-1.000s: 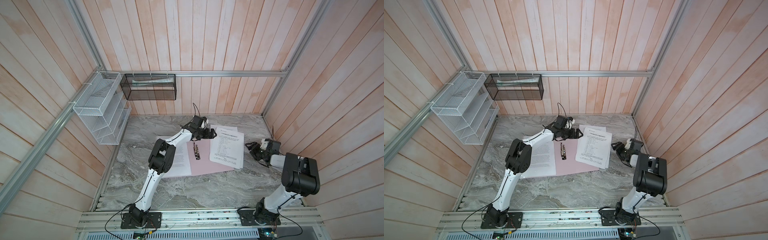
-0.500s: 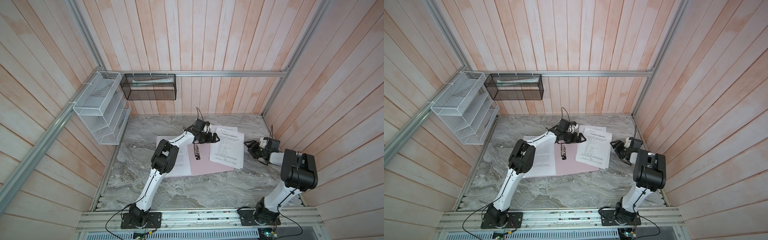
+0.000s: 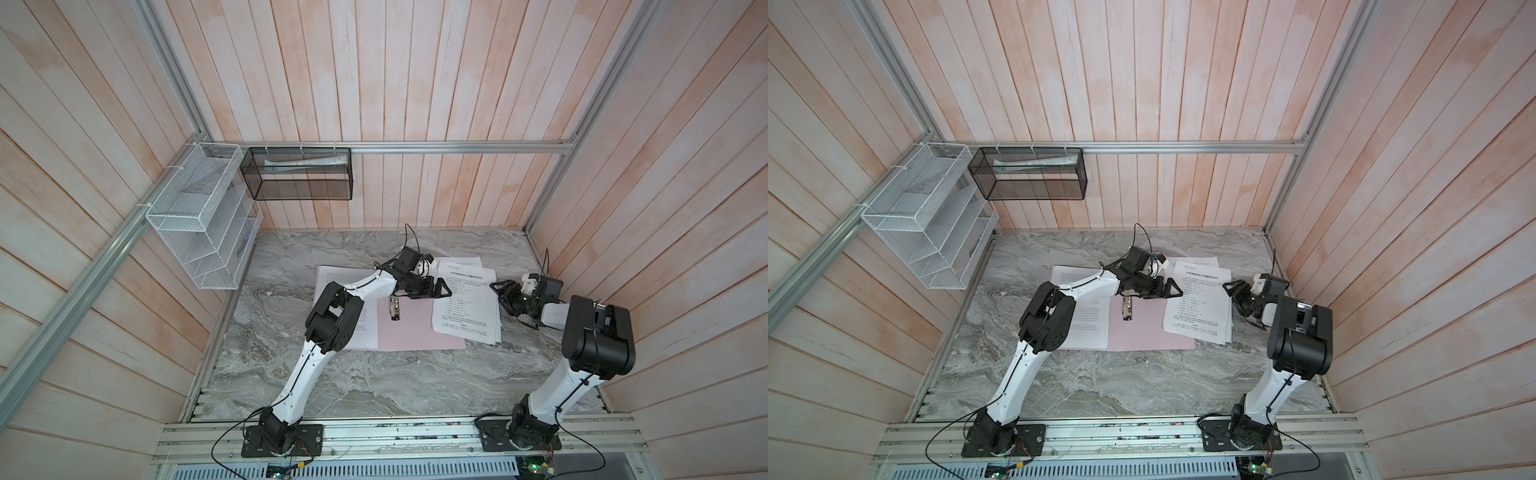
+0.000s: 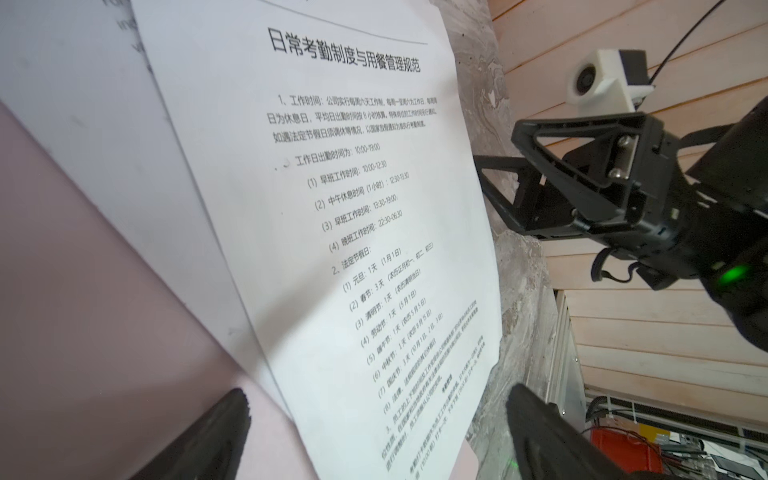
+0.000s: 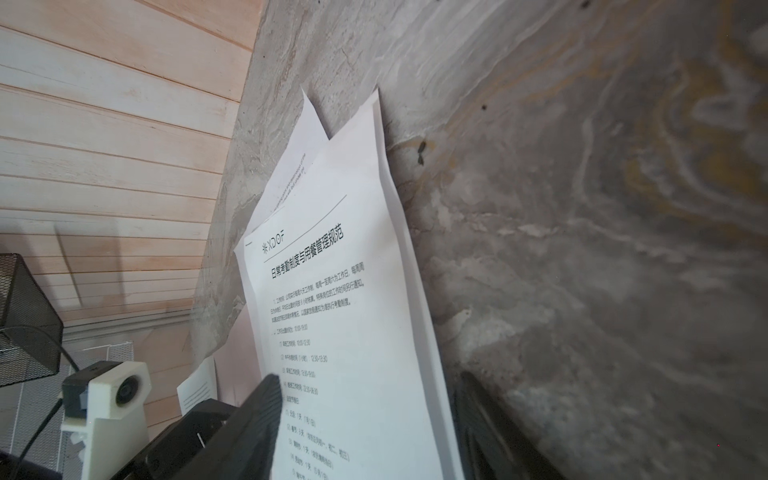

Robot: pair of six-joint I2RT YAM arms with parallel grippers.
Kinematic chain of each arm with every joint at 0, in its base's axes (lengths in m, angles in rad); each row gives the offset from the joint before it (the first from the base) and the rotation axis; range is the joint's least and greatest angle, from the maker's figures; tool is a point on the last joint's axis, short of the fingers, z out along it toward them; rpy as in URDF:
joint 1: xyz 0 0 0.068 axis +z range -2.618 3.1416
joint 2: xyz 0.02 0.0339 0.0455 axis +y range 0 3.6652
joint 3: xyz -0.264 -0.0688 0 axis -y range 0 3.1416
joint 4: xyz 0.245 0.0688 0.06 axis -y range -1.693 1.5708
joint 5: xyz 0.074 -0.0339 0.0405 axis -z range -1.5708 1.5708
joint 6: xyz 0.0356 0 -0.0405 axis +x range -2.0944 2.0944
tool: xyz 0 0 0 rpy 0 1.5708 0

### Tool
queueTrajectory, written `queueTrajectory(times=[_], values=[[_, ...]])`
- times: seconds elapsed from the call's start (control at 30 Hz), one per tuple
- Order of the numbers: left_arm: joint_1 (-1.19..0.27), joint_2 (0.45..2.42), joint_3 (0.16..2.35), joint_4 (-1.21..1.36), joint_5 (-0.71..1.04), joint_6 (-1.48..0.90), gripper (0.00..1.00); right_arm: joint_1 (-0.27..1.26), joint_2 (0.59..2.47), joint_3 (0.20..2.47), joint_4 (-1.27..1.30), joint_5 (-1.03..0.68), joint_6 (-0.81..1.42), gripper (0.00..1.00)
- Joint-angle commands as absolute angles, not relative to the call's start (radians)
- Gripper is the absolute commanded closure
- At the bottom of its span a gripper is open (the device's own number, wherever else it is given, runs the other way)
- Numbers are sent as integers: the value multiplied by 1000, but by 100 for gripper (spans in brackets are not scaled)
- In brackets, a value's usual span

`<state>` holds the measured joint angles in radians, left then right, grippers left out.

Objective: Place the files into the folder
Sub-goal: 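Grasp the printed sheets with both grippers and lift them off the table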

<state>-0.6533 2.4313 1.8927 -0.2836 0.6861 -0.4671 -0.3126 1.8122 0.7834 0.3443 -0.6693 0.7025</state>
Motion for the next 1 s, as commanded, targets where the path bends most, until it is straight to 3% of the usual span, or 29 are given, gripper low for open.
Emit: queueTrajectory(times=[0.0, 0.37, 0.57, 0.97], values=[[-635, 2422, 1819, -302, 677, -450, 2, -321, 1816, 772, 363, -717, 695, 39], [-611, 2426, 1760, -265, 694, -440, 3, -320, 1908, 769, 465, -887, 767, 51], [-597, 2428, 1750, -259, 699, -440, 3, -318, 1951, 763, 494, -924, 778, 62], [-600, 2421, 1723, -230, 699, -462, 3, -259, 1946, 781, 454, -914, 751, 72]])
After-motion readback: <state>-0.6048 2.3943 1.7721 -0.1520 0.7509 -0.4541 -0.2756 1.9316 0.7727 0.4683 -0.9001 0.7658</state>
